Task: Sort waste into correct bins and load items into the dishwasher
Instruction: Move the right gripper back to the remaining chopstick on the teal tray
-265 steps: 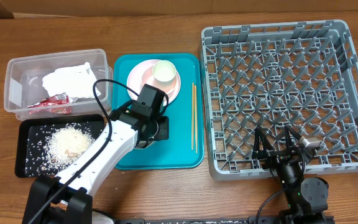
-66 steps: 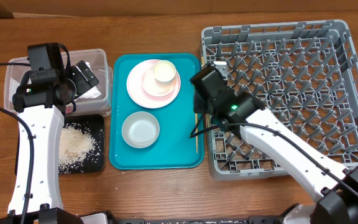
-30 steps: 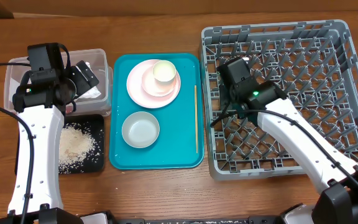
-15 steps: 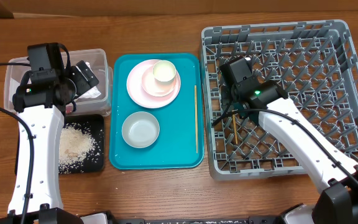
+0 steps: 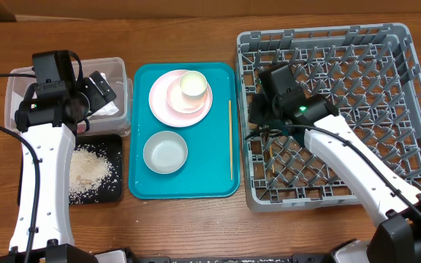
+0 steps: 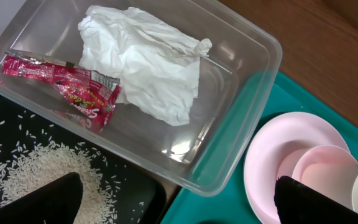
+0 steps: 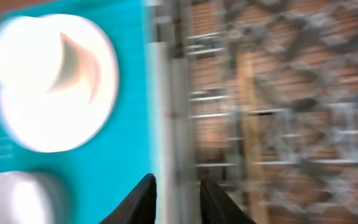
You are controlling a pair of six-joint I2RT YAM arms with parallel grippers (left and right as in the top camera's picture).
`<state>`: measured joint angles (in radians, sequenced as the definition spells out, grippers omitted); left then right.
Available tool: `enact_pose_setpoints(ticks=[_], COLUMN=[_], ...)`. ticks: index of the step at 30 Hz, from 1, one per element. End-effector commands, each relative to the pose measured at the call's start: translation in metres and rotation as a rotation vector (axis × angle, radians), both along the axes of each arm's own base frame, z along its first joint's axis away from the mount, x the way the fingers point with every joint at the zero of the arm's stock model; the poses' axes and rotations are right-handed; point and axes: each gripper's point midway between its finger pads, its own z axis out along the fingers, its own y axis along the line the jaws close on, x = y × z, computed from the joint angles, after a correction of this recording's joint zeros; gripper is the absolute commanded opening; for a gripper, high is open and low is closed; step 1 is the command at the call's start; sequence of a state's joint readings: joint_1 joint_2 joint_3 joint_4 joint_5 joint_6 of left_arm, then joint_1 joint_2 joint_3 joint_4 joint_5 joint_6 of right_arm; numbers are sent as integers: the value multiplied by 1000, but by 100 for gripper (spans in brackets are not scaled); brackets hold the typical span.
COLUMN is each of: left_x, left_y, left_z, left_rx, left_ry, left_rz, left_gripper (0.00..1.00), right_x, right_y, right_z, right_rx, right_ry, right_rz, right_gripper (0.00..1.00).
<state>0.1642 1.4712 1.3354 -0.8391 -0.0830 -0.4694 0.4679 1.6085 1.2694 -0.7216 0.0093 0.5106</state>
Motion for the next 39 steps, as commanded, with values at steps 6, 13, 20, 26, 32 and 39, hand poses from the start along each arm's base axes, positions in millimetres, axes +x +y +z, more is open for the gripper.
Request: enact_pose_setpoints(ticks=[6, 13, 20, 26, 32, 39], left_x=[4, 4, 4, 4, 4, 4], left_y=[1, 1, 1, 0, 0, 0], left_z=[10, 10, 10, 10, 10, 10], left_rx=[1, 1, 1, 1, 1, 1], left_ry=[-28, -28, -28, -28, -28, -28], left_rz=[8, 8, 8, 8, 8, 8], left_gripper=[100, 100, 100, 100, 100, 100], right_x=[-23, -32, -34, -28, -24, -22], right_y=[63, 97, 100, 94, 81, 76], right_z=[14, 25, 10, -22, -61, -92], right_rx=[216, 284, 199, 67, -68, -152], right_ry=[53, 27, 3, -1, 28, 56], right_rz=[34, 51, 35, 6, -13, 16], right_gripper=[34, 69, 63, 60, 59, 56])
